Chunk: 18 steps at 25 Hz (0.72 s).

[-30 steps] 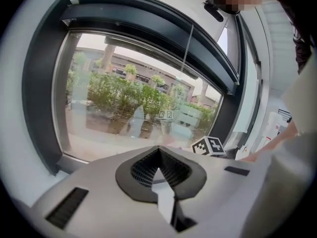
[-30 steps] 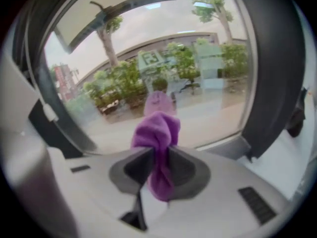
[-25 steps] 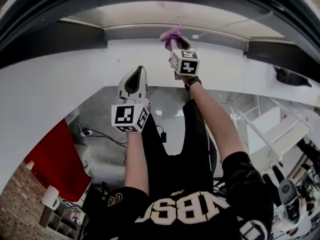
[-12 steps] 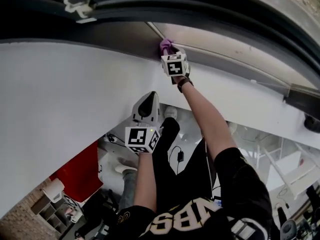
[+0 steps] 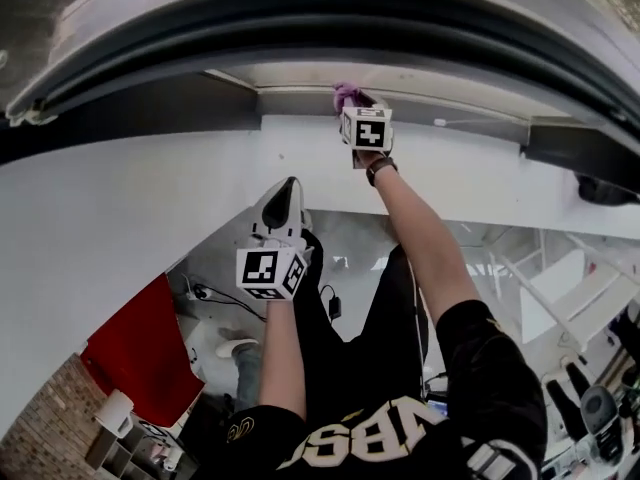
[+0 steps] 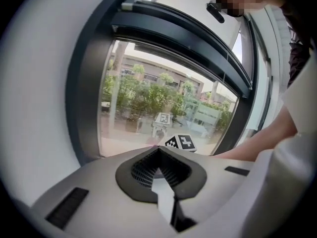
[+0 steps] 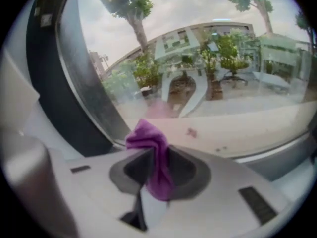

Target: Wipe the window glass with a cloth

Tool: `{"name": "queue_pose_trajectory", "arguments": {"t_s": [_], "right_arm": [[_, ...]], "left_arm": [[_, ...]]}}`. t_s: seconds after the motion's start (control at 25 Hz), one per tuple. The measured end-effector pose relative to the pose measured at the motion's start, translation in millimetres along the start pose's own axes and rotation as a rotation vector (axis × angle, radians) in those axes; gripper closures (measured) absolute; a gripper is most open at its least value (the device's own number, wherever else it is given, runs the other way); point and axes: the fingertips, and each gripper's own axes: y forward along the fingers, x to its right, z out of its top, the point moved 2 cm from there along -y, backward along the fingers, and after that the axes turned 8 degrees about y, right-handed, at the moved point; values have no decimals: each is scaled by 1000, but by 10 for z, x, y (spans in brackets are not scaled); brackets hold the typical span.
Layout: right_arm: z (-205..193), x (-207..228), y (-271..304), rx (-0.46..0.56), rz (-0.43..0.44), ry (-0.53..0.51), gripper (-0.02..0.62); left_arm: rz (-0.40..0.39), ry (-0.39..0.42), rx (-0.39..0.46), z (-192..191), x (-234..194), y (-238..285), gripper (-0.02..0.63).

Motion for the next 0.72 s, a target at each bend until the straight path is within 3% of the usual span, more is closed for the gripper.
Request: {"name": "queue_pose_trajectory", "arguments": {"t_s": [0.2, 0.48, 0.6, 0.72], "right_arm": [[137, 1443, -694, 58, -112, 42, 508], [144, 3426, -1555, 174, -331, 422, 508], [213, 4015, -1816, 230, -361, 540, 508], [285, 4328, -1973, 266, -395, 559, 508]], "left_arm": [[-148, 19, -1, -6, 1108, 440, 583], [-241, 26, -19, -157, 2264, 798, 583], [-253, 17, -17, -198, 2578, 947, 583], [-267, 21, -18, -208, 2840, 1058, 583]]}}
